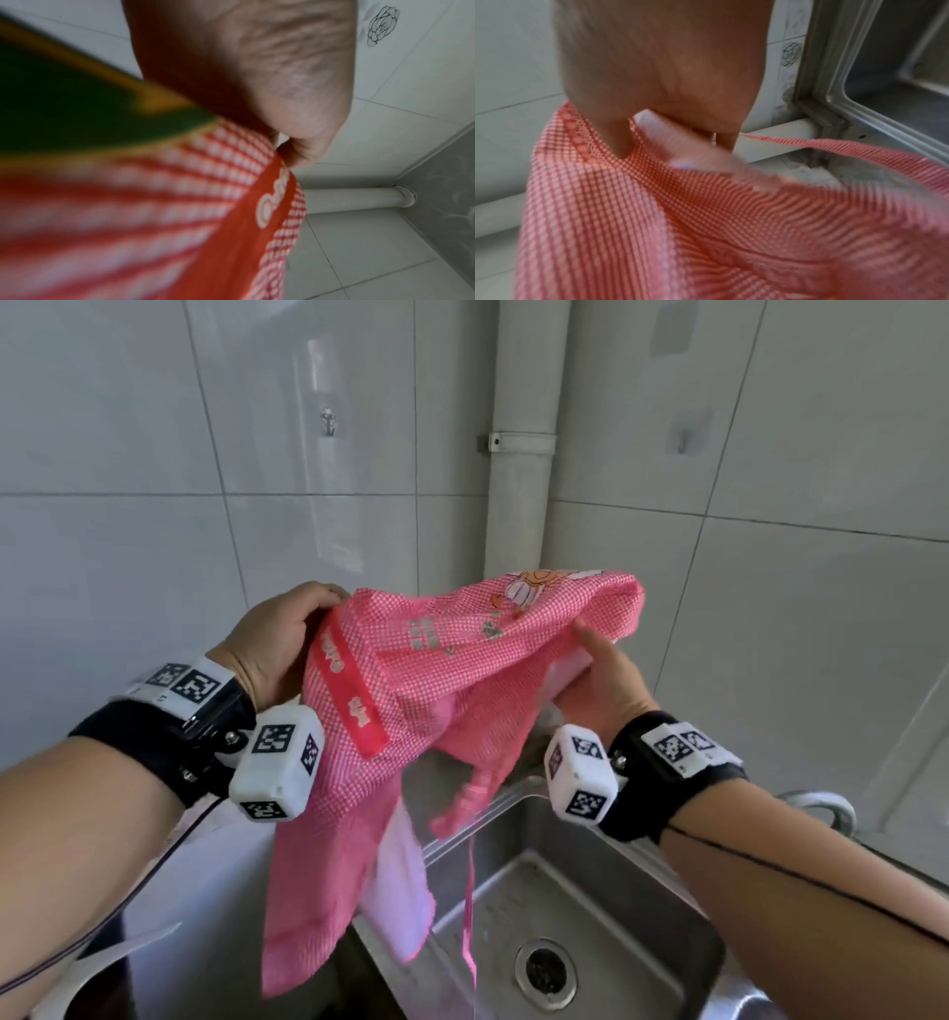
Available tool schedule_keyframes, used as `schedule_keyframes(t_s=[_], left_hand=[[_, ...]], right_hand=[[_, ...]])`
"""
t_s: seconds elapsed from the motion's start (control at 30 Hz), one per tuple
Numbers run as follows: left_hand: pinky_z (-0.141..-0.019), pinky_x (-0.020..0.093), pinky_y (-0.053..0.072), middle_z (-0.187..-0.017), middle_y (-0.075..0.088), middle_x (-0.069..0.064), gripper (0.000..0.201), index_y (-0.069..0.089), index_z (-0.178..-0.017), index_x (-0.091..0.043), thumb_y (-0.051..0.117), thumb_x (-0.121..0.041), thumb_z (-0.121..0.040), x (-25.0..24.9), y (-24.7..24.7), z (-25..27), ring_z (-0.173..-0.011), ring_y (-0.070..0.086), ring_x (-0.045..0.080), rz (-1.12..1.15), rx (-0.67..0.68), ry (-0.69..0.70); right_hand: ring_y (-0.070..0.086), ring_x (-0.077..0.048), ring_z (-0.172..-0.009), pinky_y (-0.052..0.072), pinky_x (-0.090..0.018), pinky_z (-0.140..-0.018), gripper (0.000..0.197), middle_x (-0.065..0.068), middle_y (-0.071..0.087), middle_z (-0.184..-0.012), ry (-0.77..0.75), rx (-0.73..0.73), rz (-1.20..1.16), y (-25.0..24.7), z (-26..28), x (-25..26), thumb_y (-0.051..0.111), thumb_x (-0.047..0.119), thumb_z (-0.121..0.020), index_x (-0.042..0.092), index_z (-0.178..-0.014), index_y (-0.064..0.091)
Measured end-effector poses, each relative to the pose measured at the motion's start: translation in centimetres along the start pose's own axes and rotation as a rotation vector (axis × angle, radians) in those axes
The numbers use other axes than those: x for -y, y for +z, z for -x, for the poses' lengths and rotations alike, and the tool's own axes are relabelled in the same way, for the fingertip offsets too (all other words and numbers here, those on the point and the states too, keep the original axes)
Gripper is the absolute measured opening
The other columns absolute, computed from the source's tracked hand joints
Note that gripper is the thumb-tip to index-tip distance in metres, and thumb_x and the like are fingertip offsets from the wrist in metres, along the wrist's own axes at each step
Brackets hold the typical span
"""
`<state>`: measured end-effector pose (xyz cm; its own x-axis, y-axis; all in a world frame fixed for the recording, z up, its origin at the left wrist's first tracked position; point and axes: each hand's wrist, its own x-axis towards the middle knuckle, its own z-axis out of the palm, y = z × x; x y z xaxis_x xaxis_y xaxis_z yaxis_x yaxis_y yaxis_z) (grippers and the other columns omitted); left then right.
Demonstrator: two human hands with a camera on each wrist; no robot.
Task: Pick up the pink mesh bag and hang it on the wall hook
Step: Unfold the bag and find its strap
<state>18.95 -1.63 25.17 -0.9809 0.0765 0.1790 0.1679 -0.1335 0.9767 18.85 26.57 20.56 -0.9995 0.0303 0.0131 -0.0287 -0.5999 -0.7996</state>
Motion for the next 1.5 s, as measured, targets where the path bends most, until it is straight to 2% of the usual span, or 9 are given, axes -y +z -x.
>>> schedule_keyframes(t_s=[0.1, 0.27, 0.5, 0.63, 0.77, 0.93, 1.1, 1.3, 1.5], left_hand=[[-0.069, 0.034, 0.042, -0.069, 0.060, 0.002, 0.021, 0.062, -0.063, -0.020, 0.053, -0.025, -0.081, -0.2, -2.7, 0.2, -0.068, 0.054, 0.018, -0.103, -0.090, 0.024], [-0.068, 0.033, 0.043, -0.072, 0.061, 0.003, 0.018, 0.067, -0.074, -0.022, 0.058, -0.028, -0.088, 0.1, -2.9, 0.4, -0.068, 0.056, 0.020, -0.350, -0.078, -0.009], [-0.073, 0.015, 0.044, -0.100, 0.068, -0.011, 0.027, 0.061, -0.110, -0.037, 0.060, -0.048, -0.085, 1.1, -4.9, 2.3, -0.081, 0.063, -0.002, -1.304, 0.515, -0.281], [-0.105, 0.036, 0.039, -0.119, 0.066, -0.007, 0.078, 0.063, -0.119, -0.029, 0.043, -0.081, -0.066, 2.0, -4.4, 2.7, -0.113, 0.060, 0.011, -0.786, 0.269, -0.175], [-0.098, 0.037, 0.047, -0.108, 0.074, 0.007, 0.077, 0.074, -0.098, -0.017, 0.052, -0.081, -0.060, 2.0, -3.5, 3.0, -0.104, 0.068, 0.021, -0.379, 0.219, -0.195], [-0.089, 0.045, 0.054, -0.086, 0.076, 0.009, 0.014, 0.075, -0.080, -0.021, 0.066, -0.030, -0.087, 3.1, -3.3, 3.0, -0.086, 0.072, 0.025, -0.466, 0.080, -0.020], [-0.096, 0.038, 0.053, -0.092, 0.077, -0.006, 0.025, 0.074, -0.088, -0.035, 0.055, -0.021, -0.096, 2.8, -3.5, 2.7, -0.092, 0.072, 0.014, -0.453, 0.025, 0.083], [-0.093, 0.027, 0.051, -0.103, 0.075, -0.010, 0.024, 0.073, -0.098, -0.031, 0.053, -0.017, -0.096, 2.1, -2.2, 3.2, -0.098, 0.069, 0.008, -0.656, 0.002, 0.257], [-0.060, 0.020, 0.044, -0.070, 0.070, -0.011, 0.024, 0.071, -0.099, -0.030, 0.049, -0.021, -0.098, 0.5, -2.2, 2.9, -0.062, 0.061, 0.007, -0.543, -0.133, 0.383]], right_hand=[[0.071, -0.033, -0.093, 0.060, -0.044, -0.071, 0.039, -0.021, 0.070, -0.114, -0.001, -0.019, 0.013, 2.6, -0.3, 0.8, 0.051, 0.019, -0.097, -0.001, -0.131, 0.056], [0.067, -0.038, -0.105, 0.053, -0.055, -0.089, 0.046, -0.021, 0.065, -0.124, -0.006, 0.057, 0.059, 3.5, -0.5, 1.5, 0.057, 0.016, -0.090, 0.001, -0.134, 0.051], [0.062, -0.036, -0.075, 0.058, -0.044, -0.068, 0.041, -0.025, 0.061, -0.093, 0.002, 0.246, 0.340, 8.3, 0.0, -1.6, 0.040, -0.017, -0.084, 0.003, -0.116, 0.056], [0.067, -0.034, -0.084, 0.059, -0.045, -0.075, 0.065, -0.019, 0.066, -0.102, 0.018, 0.468, 0.564, 10.6, 0.6, -4.9, 0.046, -0.017, -0.078, 0.020, -0.132, 0.052], [0.067, -0.042, -0.104, 0.055, -0.053, -0.087, 0.076, -0.024, 0.066, -0.118, 0.065, 0.662, 0.777, 12.3, 1.6, -8.1, 0.054, -0.009, -0.070, 0.021, -0.139, 0.047], [0.071, -0.015, -0.083, 0.059, -0.038, -0.071, 0.078, -0.005, 0.063, -0.112, 0.168, 0.720, 0.613, 12.6, 2.0, -9.1, 0.054, -0.011, -0.078, 0.028, -0.143, 0.036], [0.067, -0.027, -0.090, 0.057, -0.041, -0.071, 0.076, -0.016, 0.070, -0.119, 0.113, 0.579, 0.636, 12.2, 1.9, -8.4, 0.051, -0.007, -0.080, 0.031, -0.143, 0.031], [0.067, -0.020, -0.079, 0.060, -0.031, -0.064, 0.029, -0.014, 0.073, -0.101, -0.022, 0.389, 1.060, 12.2, 2.0, -7.6, 0.062, 0.004, -0.085, 0.014, -0.113, 0.065], [0.048, -0.011, -0.054, 0.040, -0.020, -0.050, 0.013, 0.002, 0.055, -0.067, 0.059, 0.331, 1.459, 9.9, 0.9, -8.7, 0.059, 0.018, -0.089, 0.011, -0.085, 0.069]])
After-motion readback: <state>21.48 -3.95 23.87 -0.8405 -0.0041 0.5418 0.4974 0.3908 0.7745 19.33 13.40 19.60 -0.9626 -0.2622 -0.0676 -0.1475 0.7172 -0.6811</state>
